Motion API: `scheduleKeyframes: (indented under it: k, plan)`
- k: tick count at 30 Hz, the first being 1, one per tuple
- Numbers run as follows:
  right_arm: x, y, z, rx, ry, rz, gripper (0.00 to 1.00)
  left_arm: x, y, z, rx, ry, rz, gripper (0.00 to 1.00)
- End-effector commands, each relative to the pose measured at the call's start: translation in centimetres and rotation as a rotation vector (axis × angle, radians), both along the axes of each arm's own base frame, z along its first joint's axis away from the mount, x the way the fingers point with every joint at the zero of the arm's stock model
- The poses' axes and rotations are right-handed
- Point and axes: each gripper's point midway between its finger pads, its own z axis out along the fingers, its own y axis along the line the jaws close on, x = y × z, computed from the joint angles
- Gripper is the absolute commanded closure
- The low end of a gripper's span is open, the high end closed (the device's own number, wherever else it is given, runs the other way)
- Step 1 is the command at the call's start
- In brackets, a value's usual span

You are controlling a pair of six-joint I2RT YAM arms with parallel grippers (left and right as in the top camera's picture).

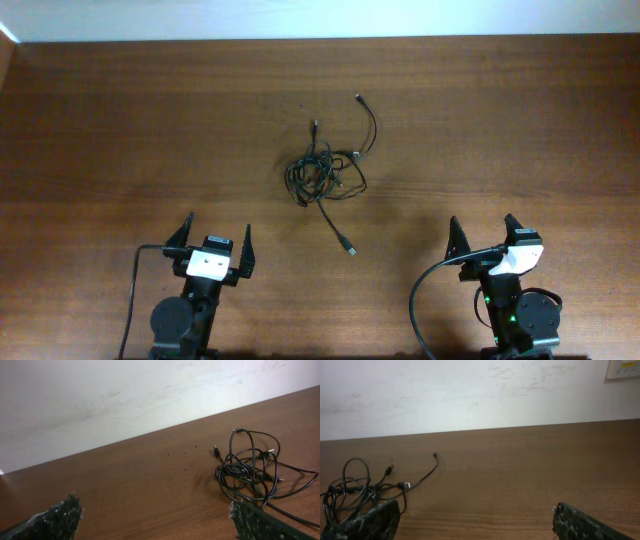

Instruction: Untangle cables

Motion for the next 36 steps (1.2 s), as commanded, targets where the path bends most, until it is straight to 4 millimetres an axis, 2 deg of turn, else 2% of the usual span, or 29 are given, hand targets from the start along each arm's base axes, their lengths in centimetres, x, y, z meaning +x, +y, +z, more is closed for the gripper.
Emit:
scheduleKeyframes:
  k: [1, 18, 22, 25, 29, 30, 31, 33, 36]
  plan:
    - [0.0, -0.3, -0.5, -0.002, 0.014, -0.016, 0.01, 0.0, 0.3, -0.2, 0.012, -0.002, 0.013, 0.01]
    - [0.0, -0.3, -0.5, -0.002, 0.014, -0.015, 0.01, 0.0, 0.2, 0.1, 0.011, -0.013, 0.01, 0.01]
    - [0.0, -0.3, -0.5, -0.002, 0.015, -0.016, 0.01, -0.3, -1.3, 0.7, -0.005, -0.023, -0.079, 0.01]
    - [0.0, -0.3, -0.5, -0.002, 0.014, -0.016, 0.01, -0.8, -1.3, 3.7, -0.044, -0.03, -0.079, 0.01]
    - [0.0, -0.3, -0.5, -0.002, 0.015, -0.015, 0.01, -0.9, -2.0, 8.2, -0.045, 0.07, -0.119, 0.01]
    - [0.0, -0.3, -0.5, -0.002, 0.015, -0.016, 0.01, -0.7, -3.0, 10.0, -0.052, 0.117, -0.177, 0.01]
    - [0.0, -0.3, -0.5, -0.002, 0.014, -0.016, 0.01, -0.4, -3.4, 10.9, -0.055, 0.13, -0.198, 0.01]
    - [0.0, -0.3, -0.5, -0.002, 0.014, -0.015, 0.01, 1.3, -4.3, 13.4, -0.062, 0.193, -0.238, 0.01]
    - [0.0, -0.3, -0.5, -0.002, 0.014, -0.015, 0.01, 5.3, -7.2, 13.2, -0.052, 0.392, -0.309, 0.01]
